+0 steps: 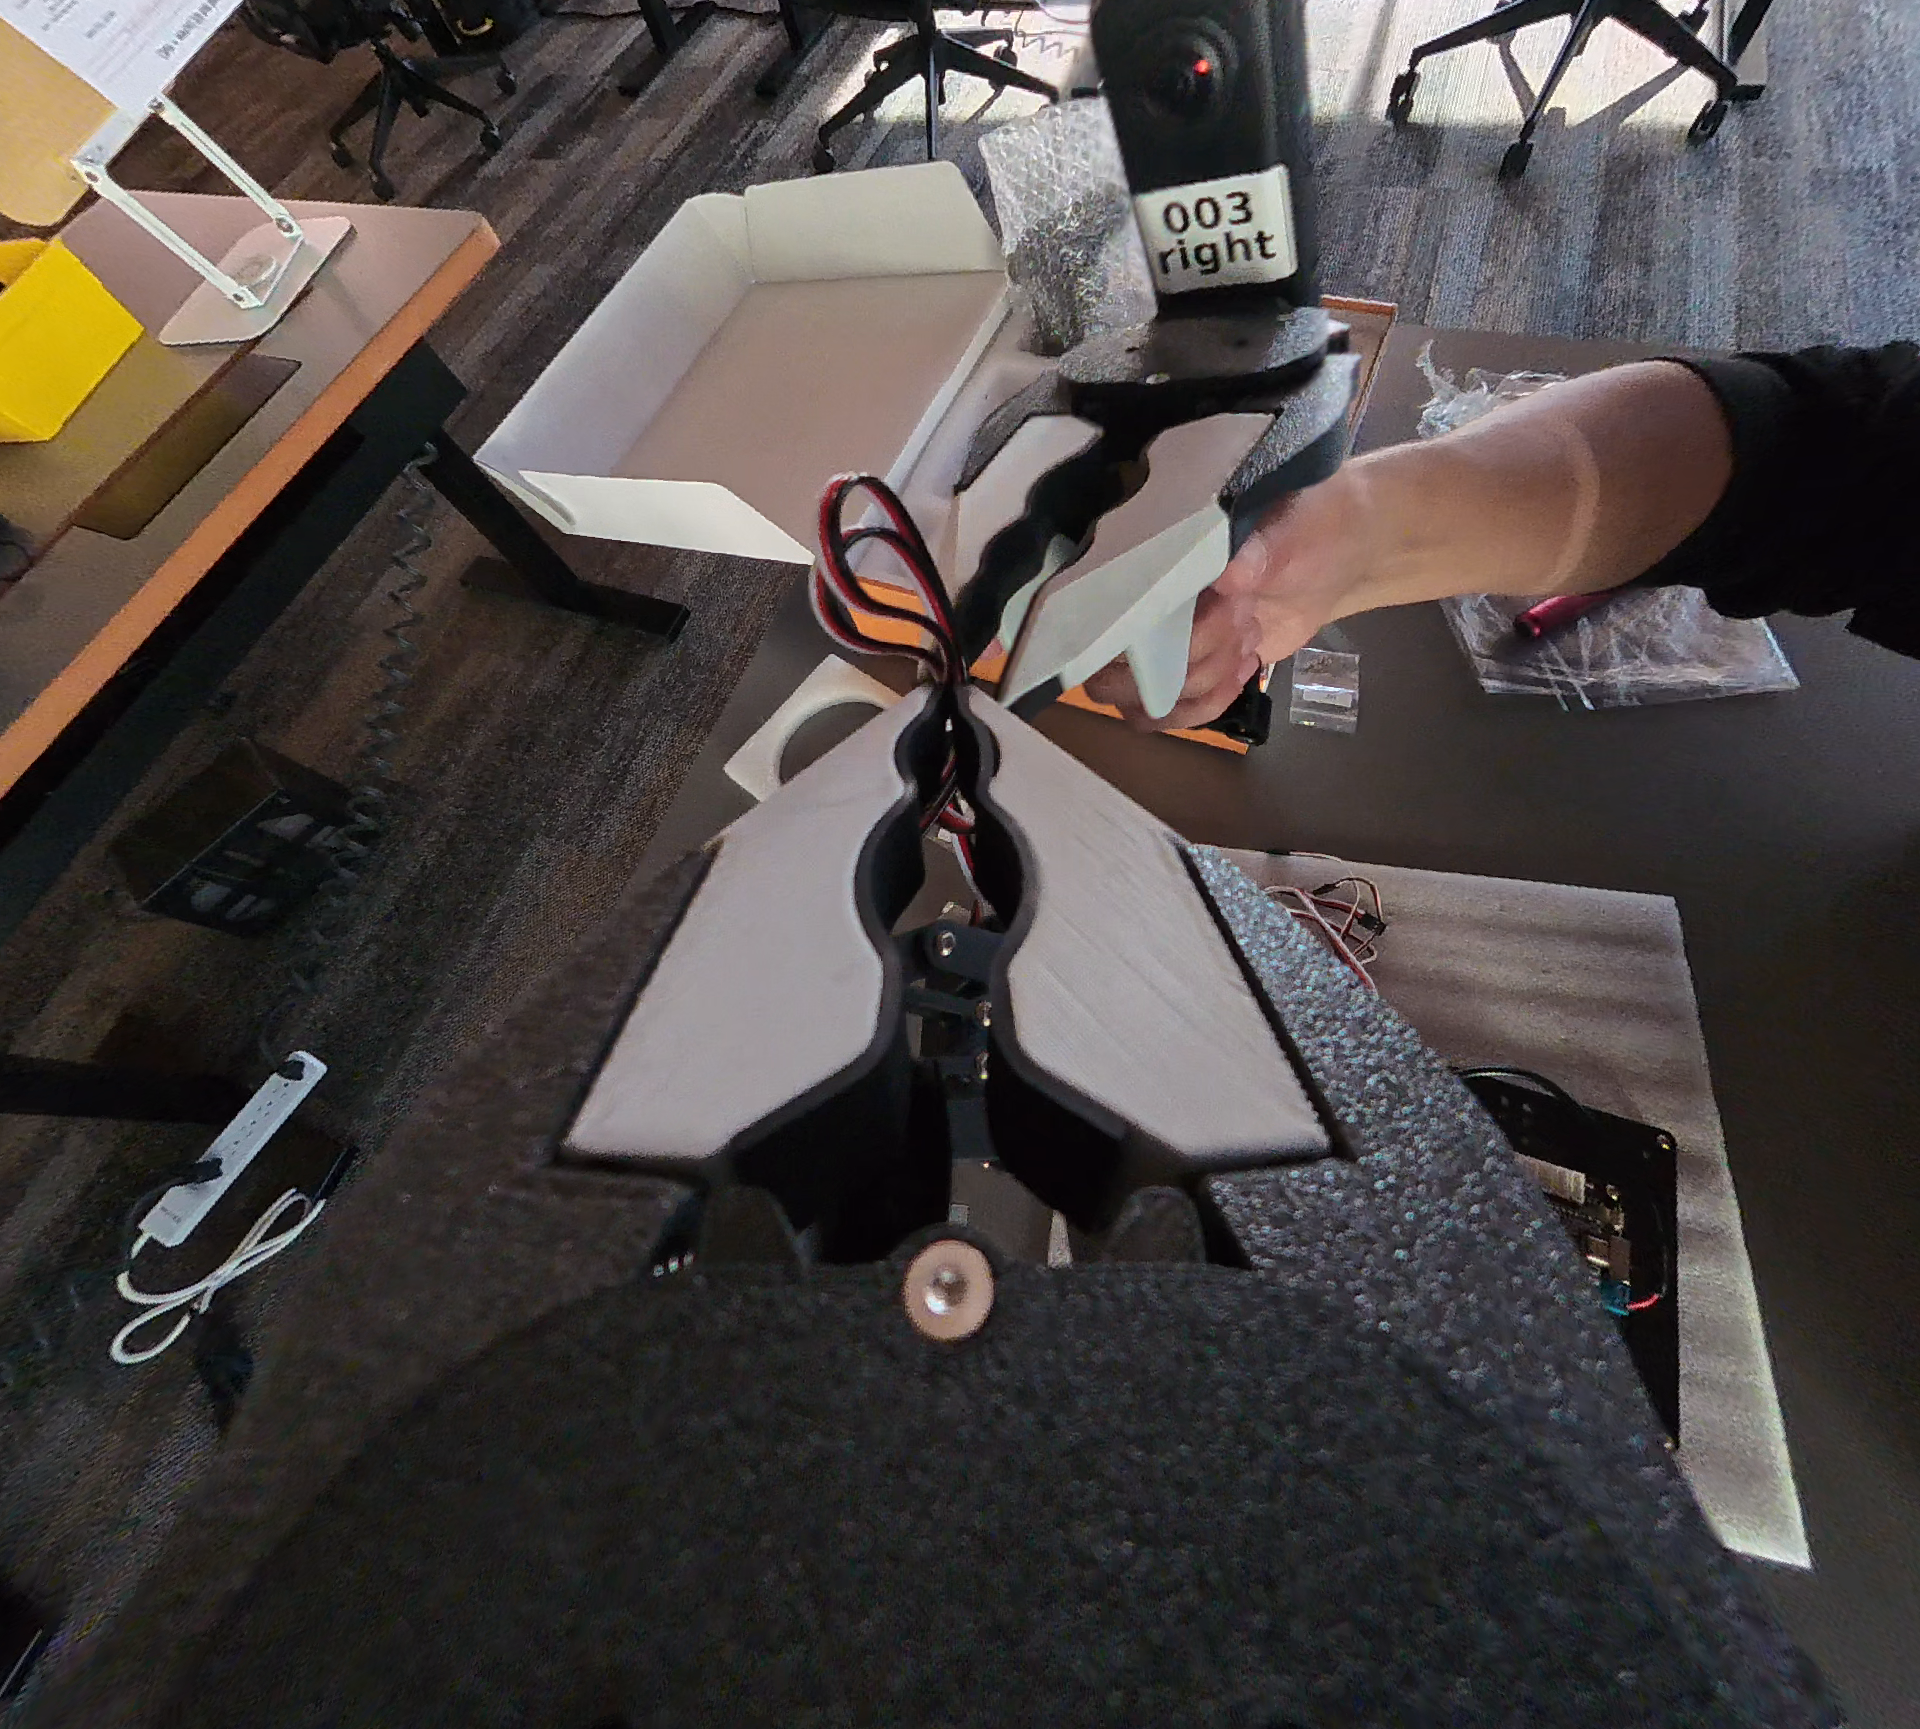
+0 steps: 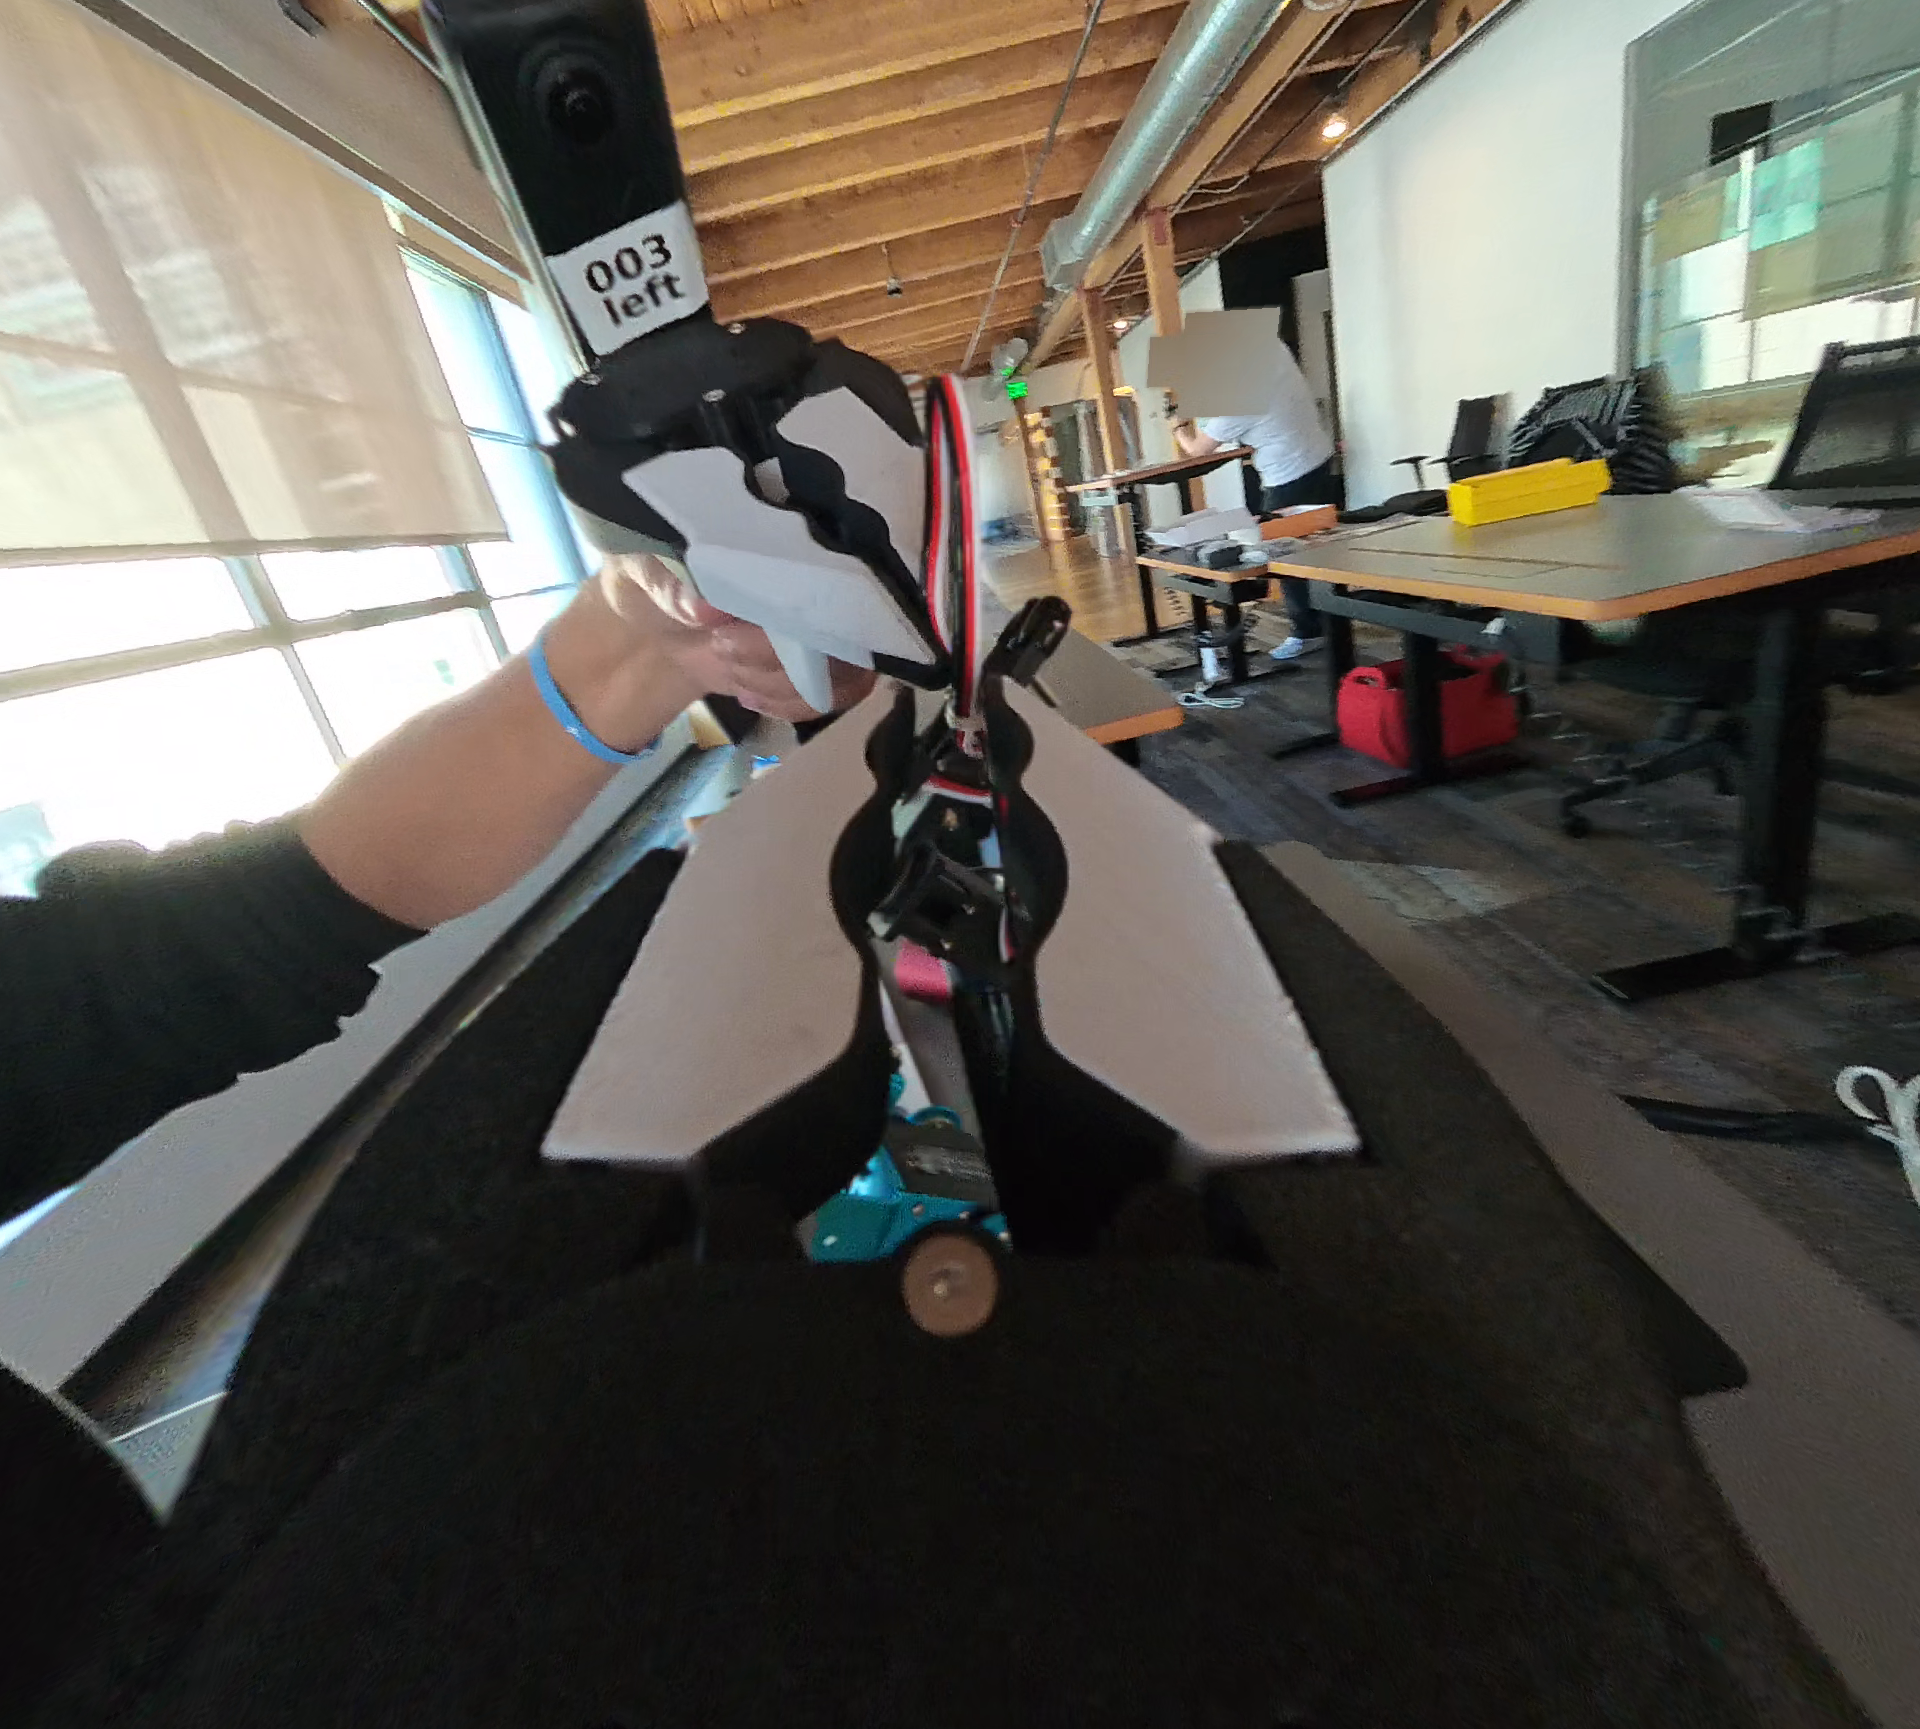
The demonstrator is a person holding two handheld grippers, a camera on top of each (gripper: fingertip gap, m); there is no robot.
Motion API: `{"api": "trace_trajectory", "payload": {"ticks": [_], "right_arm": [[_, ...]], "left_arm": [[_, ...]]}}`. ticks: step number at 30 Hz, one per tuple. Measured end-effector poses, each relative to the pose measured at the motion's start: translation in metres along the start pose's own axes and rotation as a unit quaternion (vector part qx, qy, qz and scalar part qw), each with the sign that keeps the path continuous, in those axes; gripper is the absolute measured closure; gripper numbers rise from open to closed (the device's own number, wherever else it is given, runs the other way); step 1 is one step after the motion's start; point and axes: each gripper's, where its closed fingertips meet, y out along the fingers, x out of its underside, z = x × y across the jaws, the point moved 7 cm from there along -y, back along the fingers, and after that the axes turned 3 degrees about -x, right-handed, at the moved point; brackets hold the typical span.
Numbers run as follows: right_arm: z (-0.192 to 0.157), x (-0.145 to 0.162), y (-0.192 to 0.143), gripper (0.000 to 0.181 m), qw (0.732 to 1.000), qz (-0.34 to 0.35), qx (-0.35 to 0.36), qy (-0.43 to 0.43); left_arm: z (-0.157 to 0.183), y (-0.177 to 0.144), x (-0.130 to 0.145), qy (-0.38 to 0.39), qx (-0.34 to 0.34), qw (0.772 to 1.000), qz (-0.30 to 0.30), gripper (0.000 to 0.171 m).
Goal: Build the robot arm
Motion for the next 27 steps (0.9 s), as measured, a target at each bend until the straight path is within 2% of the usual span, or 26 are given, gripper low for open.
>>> {"api": "trace_trajectory", "payload": {"ticks": [3,7,9,11,12,13,14,17,21,23,27], "right_arm": [[0.001,0.000,0.001,0.177,0.999,-0.005,0.022,-0.027],[0.000,-0.001,0.003,0.177,0.992,-0.034,0.063,-0.108],[-0.001,0.000,0.005,0.177,0.988,-0.048,0.063,-0.129],[-0.003,0.001,0.006,0.178,0.987,-0.057,0.059,-0.141],[-0.005,0.001,0.006,0.178,0.985,-0.059,0.056,-0.152],[-0.006,0.001,0.006,0.178,0.983,-0.063,0.058,-0.162],[-0.005,0.000,0.004,0.178,0.981,-0.064,0.062,-0.169],[-0.005,0.002,0.001,0.178,0.978,-0.071,0.064,-0.184],[-0.005,0.009,0.005,0.175,0.930,-0.143,0.155,-0.300],[-0.006,0.009,0.006,0.173,0.922,-0.166,0.183,-0.298],[-0.007,0.007,0.006,0.164,0.916,-0.161,0.201,-0.309]], "left_arm": [[-0.002,0.000,0.001,-0.018,0.001,1.000,0.005,0.171],[-0.003,0.001,0.001,-0.030,-0.008,1.000,0.001,0.169],[-0.002,0.002,-0.002,-0.021,-0.019,1.000,-0.001,0.138],[-0.001,0.004,-0.006,-0.016,-0.019,1.000,-0.008,0.132],[0.001,0.006,-0.008,-0.008,-0.018,1.000,-0.011,0.136],[0.003,0.007,-0.009,0.000,-0.011,1.000,-0.017,0.157],[0.004,0.008,-0.010,0.009,-0.009,1.000,-0.022,0.167],[0.007,0.011,-0.010,0.026,-0.015,0.999,-0.042,0.169],[0.004,0.018,-0.002,0.036,-0.032,0.997,-0.061,0.169],[0.002,0.017,-0.001,0.027,-0.027,0.998,-0.053,0.169],[0.000,0.012,-0.006,-0.003,-0.010,1.000,-0.017,0.169]]}}
